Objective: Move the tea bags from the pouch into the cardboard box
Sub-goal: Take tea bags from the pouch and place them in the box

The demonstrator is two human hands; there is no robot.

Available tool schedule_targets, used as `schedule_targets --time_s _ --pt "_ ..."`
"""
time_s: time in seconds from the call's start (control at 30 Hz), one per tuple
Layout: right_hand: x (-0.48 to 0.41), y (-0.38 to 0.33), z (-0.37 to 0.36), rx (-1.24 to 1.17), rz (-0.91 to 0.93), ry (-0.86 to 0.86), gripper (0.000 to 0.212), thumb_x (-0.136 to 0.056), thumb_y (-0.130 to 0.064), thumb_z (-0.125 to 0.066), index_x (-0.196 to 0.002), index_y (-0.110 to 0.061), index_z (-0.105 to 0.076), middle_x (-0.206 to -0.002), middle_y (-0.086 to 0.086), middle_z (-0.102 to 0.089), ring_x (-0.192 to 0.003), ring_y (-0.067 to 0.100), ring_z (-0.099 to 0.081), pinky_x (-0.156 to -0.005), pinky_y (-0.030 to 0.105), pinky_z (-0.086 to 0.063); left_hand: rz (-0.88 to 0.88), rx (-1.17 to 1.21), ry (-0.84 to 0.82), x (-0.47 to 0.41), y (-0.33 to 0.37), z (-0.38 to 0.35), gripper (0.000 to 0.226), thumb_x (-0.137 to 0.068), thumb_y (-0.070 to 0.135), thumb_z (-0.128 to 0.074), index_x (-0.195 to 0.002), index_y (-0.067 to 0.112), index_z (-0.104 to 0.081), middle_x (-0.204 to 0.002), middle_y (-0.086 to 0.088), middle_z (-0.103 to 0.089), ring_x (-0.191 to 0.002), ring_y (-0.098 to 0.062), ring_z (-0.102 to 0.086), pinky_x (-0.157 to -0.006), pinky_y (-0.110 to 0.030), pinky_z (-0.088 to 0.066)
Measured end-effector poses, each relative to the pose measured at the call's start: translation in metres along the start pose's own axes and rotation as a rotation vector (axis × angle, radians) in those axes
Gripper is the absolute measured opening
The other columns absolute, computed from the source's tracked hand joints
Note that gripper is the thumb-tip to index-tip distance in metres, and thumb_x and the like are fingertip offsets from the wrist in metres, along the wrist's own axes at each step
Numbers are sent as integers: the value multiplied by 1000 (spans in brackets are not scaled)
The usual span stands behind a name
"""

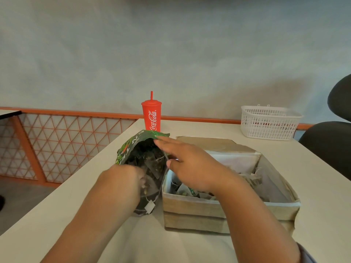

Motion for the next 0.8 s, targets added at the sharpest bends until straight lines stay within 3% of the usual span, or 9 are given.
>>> schedule_targets --time_s 0.1,0.17,0.23,0.33,0.43,0.5,0.57,0.8 --pt "-1 1 -9 8 -4 -55 54 -96 -7 -40 -145 -26 -28 -154 -14 -17 -140 6 -16 -103 11 -12 47 348 154 16 -16 33 16 -90 23 -56 -90 35 -66 -86 9 -68 -77 -8 -60 -65 -21 -43" --pt "0 1 -17 17 -15 -114 51 -96 -11 -43 -144 -25 -31 -154 -12 -19 -139 9 -22 -106 16 -16 40 480 168 22 -22 42 21 -86 17 -61 -72 32 -62 -66 11 -66 -60 -2 -57 -53 -13 -39" --pt "3 -1 -18 -26 -25 -137 44 -97 -21 -46 -140 -25 -40 -150 -9 -31 -133 10 -32 -106 23 -24 41 568 168 24 -25 44 23 -84 13 -63 -66 28 -61 -61 14 -63 -58 -1 -56 -48 -13 -38" --pt "6 -10 -5 -192 -11 -59 31 -93 -34 -51 -119 -22 -62 -117 -9 -61 -106 6 -54 -90 22 -40 34 665 200 28 -26 48 25 -85 14 -61 -65 28 -58 -68 23 -63 -62 -10 -59 -53 -21 -38" --pt "8 -15 6 -281 22 -10 19 -86 -31 -63 -101 -21 -68 -90 -14 -63 -87 3 -59 -83 24 -47 6 767 215 31 -21 50 22 -88 14 -55 -70 26 -56 -67 18 -66 -66 -4 -58 -57 -23 -38" --pt "9 -18 9 -286 51 -6 6 -83 -22 -67 -88 -24 -68 -82 -11 -65 -78 2 -59 -77 25 -50 -15 819 236 32 -16 54 21 -89 14 -52 -72 25 -55 -67 15 -66 -64 -4 -57 -55 -16 -39" --pt "9 -20 13 -279 77 16 12 -83 -15 -67 -77 -25 -65 -71 -12 -63 -65 -4 -54 -66 16 -46 -24 859 272 32 -13 57 20 -89 15 -50 -73 25 -54 -67 11 -65 -61 -4 -56 -53 -10 -38" --pt "12 -17 33 -267 66 153 23 -88 -16 -59 -68 -27 -56 -64 -14 -54 -57 -6 -47 -58 8 -37 66 870 345 31 -22 51 17 -86 22 -55 -70 29 -56 -67 5 -61 -66 -2 -52 -54 -25 -36"
Point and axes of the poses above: each hand's wrist, its own x-axis away from the middle knuckle, its own z-axis out of the back of the hand, y = z × x, the point moved 10 cm from there along -x, towards the middle knuckle
